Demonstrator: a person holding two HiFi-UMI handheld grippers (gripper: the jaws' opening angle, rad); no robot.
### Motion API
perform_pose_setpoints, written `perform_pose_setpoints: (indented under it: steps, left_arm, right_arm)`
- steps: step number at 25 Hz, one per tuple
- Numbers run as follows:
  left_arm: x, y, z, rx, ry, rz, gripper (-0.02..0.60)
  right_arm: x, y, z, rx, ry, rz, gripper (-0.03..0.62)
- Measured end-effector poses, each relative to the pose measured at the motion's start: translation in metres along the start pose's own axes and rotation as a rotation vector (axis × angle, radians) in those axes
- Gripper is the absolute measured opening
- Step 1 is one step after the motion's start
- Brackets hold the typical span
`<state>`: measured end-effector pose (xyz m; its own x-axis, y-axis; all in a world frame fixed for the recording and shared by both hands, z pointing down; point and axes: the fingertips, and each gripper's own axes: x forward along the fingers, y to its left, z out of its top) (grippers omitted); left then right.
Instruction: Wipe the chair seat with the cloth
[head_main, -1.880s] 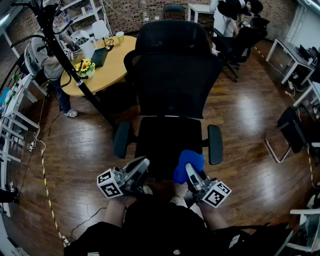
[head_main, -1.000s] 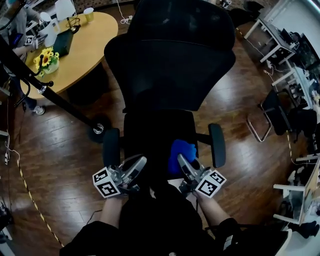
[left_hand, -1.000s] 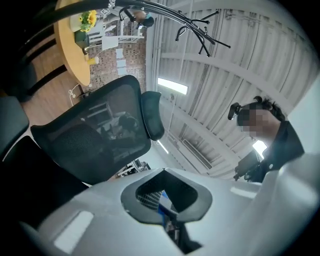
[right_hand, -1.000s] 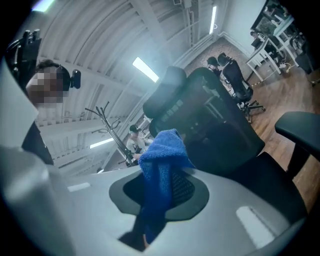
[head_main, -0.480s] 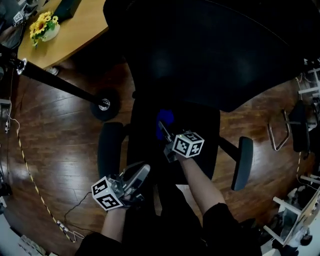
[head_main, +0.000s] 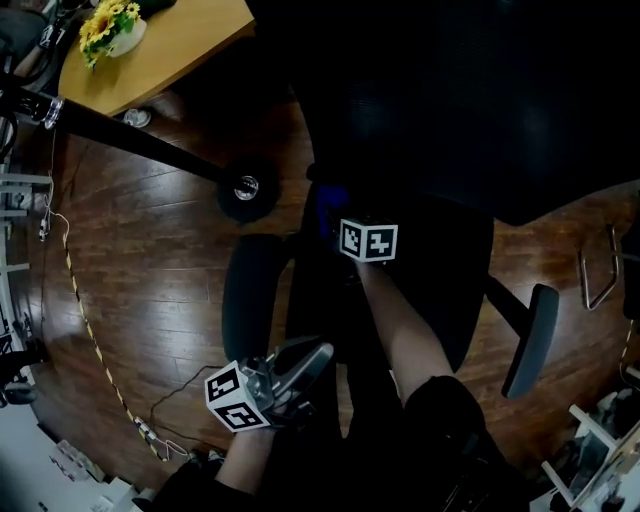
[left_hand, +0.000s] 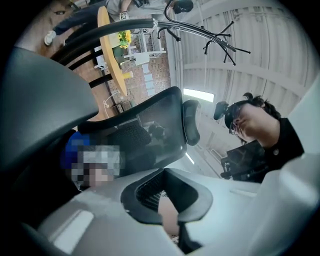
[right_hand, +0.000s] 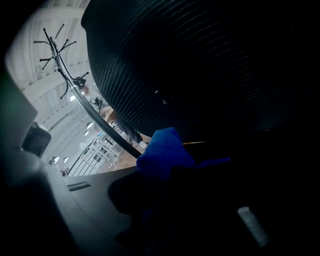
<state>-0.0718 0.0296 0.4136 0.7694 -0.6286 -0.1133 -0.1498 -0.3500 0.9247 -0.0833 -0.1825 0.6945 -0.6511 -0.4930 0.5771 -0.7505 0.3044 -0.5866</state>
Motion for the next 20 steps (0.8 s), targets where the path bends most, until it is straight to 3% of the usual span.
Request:
perform_pose_setpoints:
  steps: [4,9,20]
  left_arm:
    - [-0.004,0.007,0.001,0.002,0.013,0.012,-0.008]
    - [0.001,0.010,0.000,0.004,0.028,0.001,-0.008]
    - [0.029,0.006,-0.019,0.004,0.119,-0.047,-0.008]
  right_arm:
    - [-0.011,-0.020,0.006,0.017,-0.034,-0.047,0.062]
    - [-0.052,-0.079,0.002,0.084,-0.055,-0.161,0.061]
    - [-0.227,-0.230,-0.002,0.283,-0.172,-0.463,0.061]
